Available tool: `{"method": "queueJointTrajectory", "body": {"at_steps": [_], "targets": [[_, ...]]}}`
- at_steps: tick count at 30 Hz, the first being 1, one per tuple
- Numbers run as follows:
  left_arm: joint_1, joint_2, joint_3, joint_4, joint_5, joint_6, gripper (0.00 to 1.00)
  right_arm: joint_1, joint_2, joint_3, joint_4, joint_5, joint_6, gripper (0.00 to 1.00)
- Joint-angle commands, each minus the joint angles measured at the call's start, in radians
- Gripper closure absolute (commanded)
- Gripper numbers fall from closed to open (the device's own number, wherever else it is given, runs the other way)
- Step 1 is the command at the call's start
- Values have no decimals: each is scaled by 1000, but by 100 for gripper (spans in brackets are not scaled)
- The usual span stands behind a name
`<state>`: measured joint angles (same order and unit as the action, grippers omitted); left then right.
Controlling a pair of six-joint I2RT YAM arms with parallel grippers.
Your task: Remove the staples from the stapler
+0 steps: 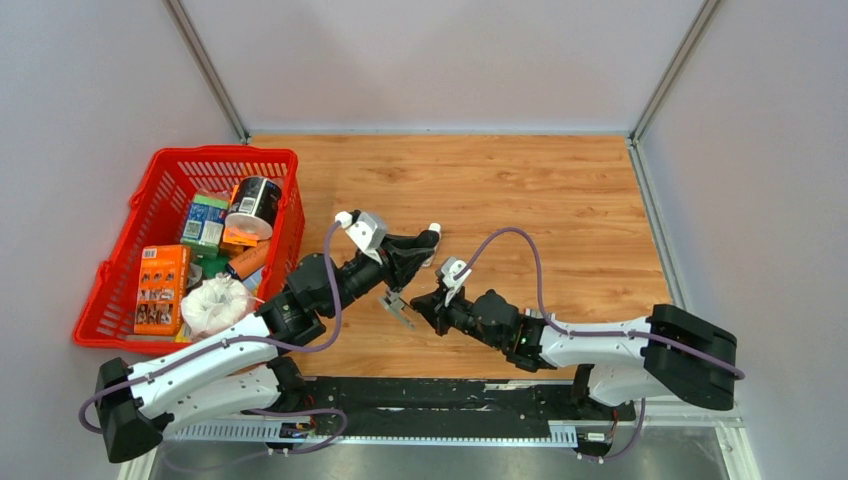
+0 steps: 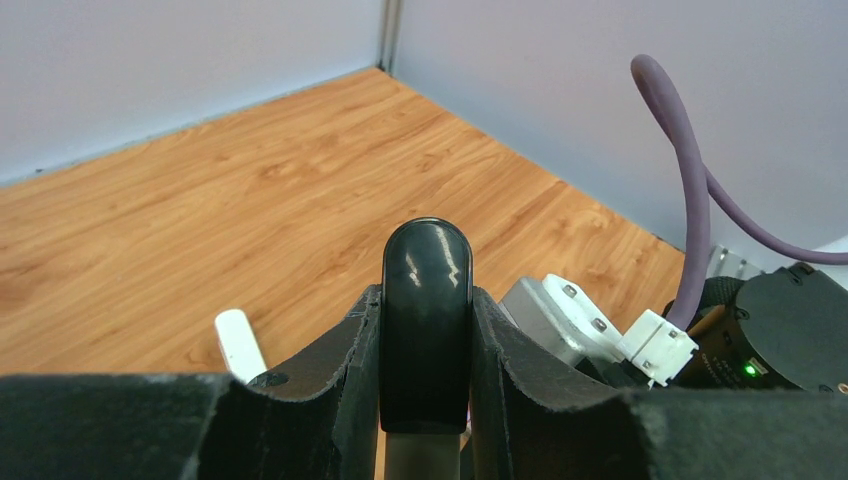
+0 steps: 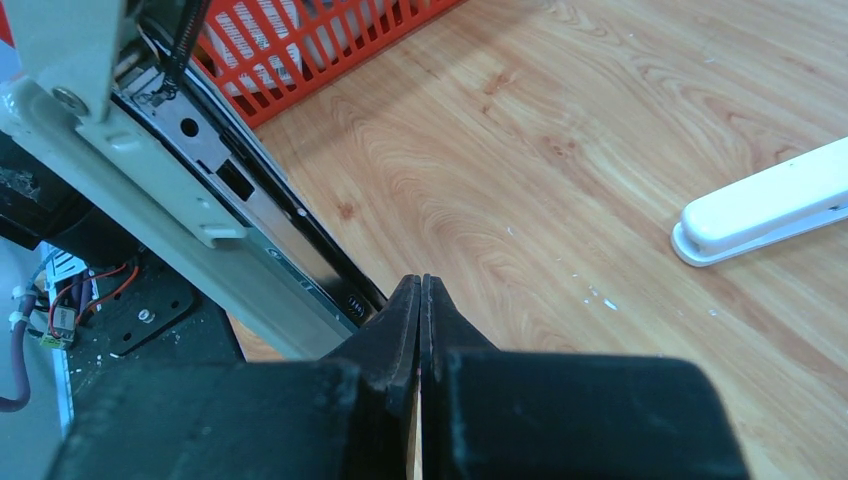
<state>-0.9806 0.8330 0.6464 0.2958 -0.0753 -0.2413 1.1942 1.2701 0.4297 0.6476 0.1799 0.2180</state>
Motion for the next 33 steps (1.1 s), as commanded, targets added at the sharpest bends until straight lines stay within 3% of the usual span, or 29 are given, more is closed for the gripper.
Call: {"method": "queueJointTrajectory", "body": {"at_steps": [1,11,22,33], "targets": [[0,-2,44,2,-67,-10,100,-8,51,-16,181,-40,50,100],[0,6,68,-170,-127,-16,100,-13,198,20,288,-97,80,100],[0,15,122,-256,-138,-13,100,-51,393,-9,635,-223,144,100],[0,60,206,-377,-61,-30,100,-51,387,34,573,-335,127,100]]}}
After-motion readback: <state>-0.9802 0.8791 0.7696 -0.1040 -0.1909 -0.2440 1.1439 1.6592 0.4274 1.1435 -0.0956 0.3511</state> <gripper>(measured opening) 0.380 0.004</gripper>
